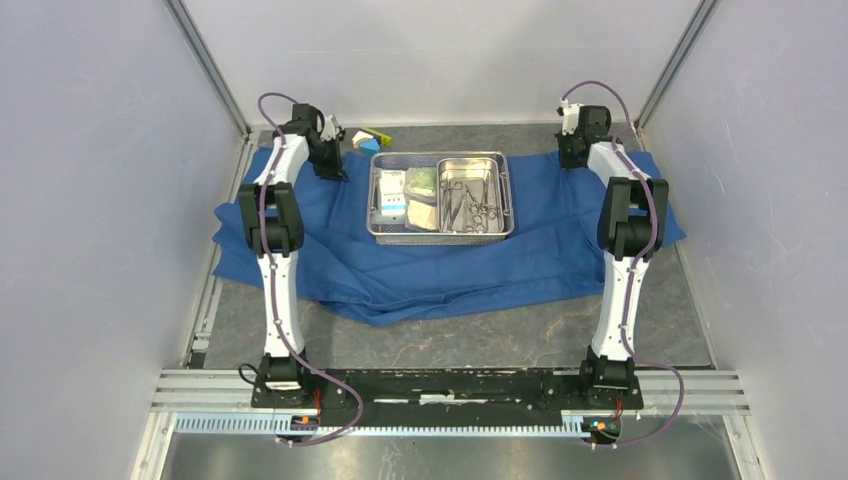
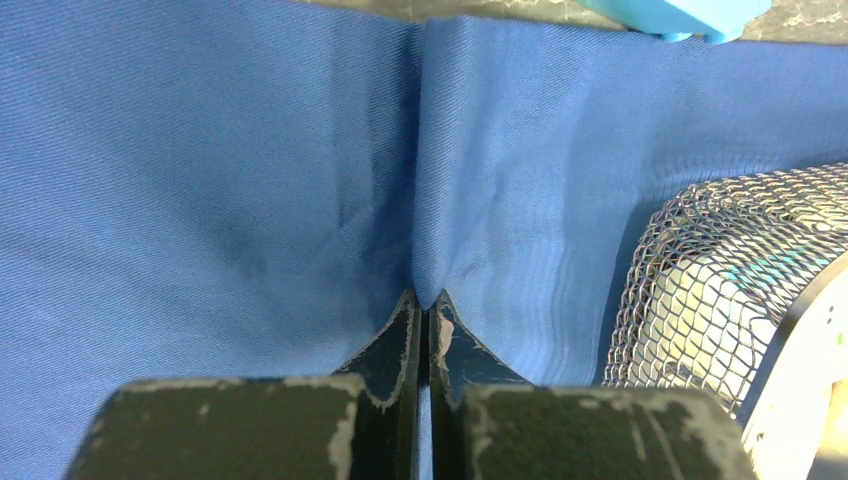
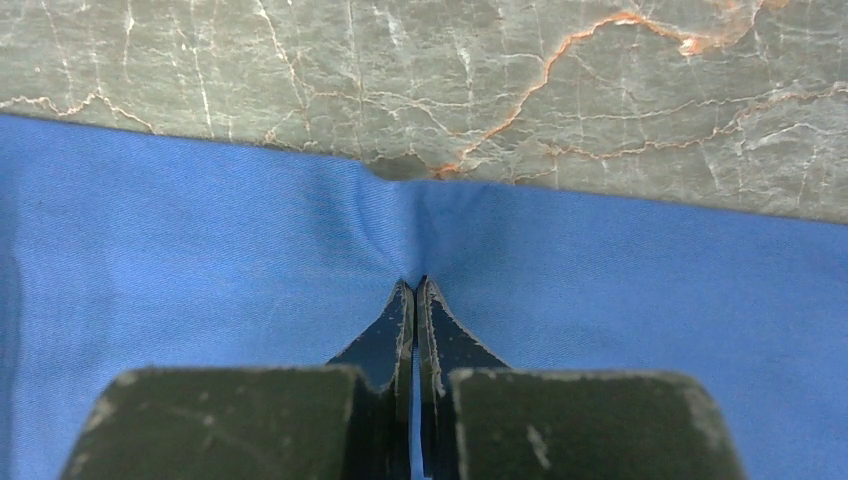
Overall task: Open and lay out the surgical kit
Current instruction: Smooth out the surgical kit at the center of the board.
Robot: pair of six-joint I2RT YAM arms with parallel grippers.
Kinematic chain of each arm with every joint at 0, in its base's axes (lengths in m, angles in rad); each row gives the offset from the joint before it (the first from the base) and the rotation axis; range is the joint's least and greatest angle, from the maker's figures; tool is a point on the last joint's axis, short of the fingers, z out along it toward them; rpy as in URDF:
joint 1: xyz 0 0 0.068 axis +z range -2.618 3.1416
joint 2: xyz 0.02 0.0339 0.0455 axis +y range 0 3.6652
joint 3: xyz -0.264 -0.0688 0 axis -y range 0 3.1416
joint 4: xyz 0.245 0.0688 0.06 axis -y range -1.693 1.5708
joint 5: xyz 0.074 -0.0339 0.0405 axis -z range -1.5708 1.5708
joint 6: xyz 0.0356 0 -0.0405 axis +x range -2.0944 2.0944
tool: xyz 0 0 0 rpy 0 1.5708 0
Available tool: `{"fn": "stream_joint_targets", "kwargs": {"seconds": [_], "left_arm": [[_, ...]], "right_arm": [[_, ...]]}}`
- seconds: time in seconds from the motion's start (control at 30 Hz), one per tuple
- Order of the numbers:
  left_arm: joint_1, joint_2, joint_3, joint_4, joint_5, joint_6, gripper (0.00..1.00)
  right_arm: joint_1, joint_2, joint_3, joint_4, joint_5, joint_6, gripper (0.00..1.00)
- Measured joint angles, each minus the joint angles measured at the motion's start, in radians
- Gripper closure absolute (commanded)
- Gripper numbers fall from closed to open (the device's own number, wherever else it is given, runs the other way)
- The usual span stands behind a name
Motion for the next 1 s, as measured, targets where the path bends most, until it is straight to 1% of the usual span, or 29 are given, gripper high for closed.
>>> {"fn": "stream_joint_targets", "kwargs": {"seconds": [0.17,0.27,0.6,1.0], "left_arm": [[0.0,0.063,0.116,-0.047,-0.001,0.0,0.98],[0.0,0.084,0.156,-0.053,-0.002,0.0,0.98],[0.001,0.093,0.168,-0.049,-0.008,0.0,0.98],[0.001,0.112,0.204,-0.051,-0.023,0.0,0.98]], "right_arm": [[0.002,0.008,0.011,0.009,0.006,0.0,1.0],[0.002,0.011,0.018,0.012,0.008,0.0,1.0],[0.006,0.072,0.111,-0.007,0.001,0.0,1.0],[0.011,0.106,0.16,-0.003,0.005,-0.001,1.0]]}}
